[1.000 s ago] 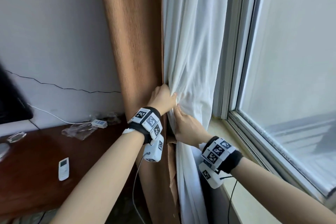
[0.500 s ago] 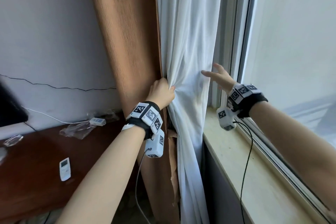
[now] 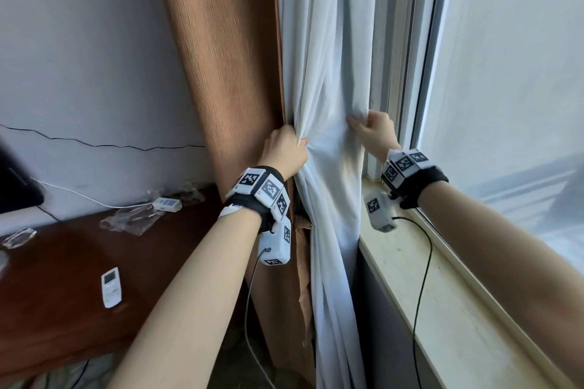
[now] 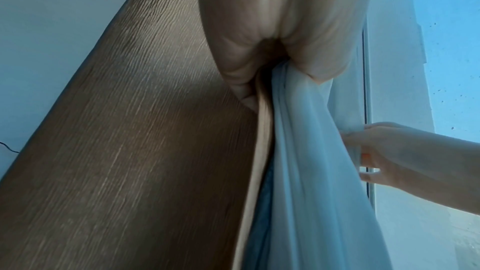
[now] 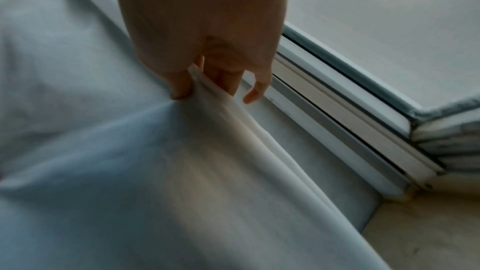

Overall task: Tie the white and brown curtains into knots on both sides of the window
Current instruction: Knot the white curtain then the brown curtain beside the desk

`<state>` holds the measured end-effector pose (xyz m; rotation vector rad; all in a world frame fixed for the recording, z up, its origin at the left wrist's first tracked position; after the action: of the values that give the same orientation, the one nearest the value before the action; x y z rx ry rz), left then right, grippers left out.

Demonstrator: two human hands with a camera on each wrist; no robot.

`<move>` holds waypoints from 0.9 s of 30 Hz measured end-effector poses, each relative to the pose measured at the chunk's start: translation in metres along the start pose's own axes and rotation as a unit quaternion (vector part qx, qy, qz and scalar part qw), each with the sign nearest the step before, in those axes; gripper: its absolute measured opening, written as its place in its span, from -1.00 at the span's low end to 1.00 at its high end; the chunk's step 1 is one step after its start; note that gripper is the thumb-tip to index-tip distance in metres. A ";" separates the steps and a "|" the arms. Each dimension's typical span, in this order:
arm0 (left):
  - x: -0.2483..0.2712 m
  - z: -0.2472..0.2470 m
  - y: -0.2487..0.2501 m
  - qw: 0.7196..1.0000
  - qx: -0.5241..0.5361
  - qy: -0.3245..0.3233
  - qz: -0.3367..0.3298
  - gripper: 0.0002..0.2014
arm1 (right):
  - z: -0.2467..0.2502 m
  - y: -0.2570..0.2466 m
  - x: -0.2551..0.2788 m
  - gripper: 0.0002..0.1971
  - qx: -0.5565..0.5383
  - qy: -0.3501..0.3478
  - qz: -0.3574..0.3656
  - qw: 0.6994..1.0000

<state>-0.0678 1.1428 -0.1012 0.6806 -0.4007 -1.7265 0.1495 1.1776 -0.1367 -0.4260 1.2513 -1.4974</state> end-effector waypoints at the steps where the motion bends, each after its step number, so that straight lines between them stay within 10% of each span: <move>1: -0.001 0.000 0.000 1.000 0.000 0.001 0.003 -0.63 | 0.006 -0.004 0.007 -0.69 0.032 0.020 0.019 0.999; 9: -0.003 -0.005 0.005 1.000 -0.022 0.015 0.002 -0.67 | 0.035 -0.059 0.097 -0.81 0.142 0.124 0.237 0.953; 12: -0.003 -0.007 0.009 0.999 -0.040 0.005 -0.001 -0.69 | 0.014 -0.084 0.128 -0.82 0.165 0.051 0.289 0.942; 27: 0.010 -0.014 0.020 0.974 0.159 -0.163 0.010 -0.68 | -0.050 -0.073 0.111 -0.57 0.156 -0.107 0.228 0.955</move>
<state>-0.0454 1.1293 -0.1020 0.6138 -0.9251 -1.7766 0.0346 1.0937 -0.1311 -0.0750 0.8489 -1.1868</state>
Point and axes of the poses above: each hand's wrist, its own x-axis away from the middle knuckle, its own z-axis out of the back of the hand, y = z × x, the point moved 9 cm from there along -x, towards the middle knuckle, and after that the axes turned 2 degrees about x, right-handed, at the moved point
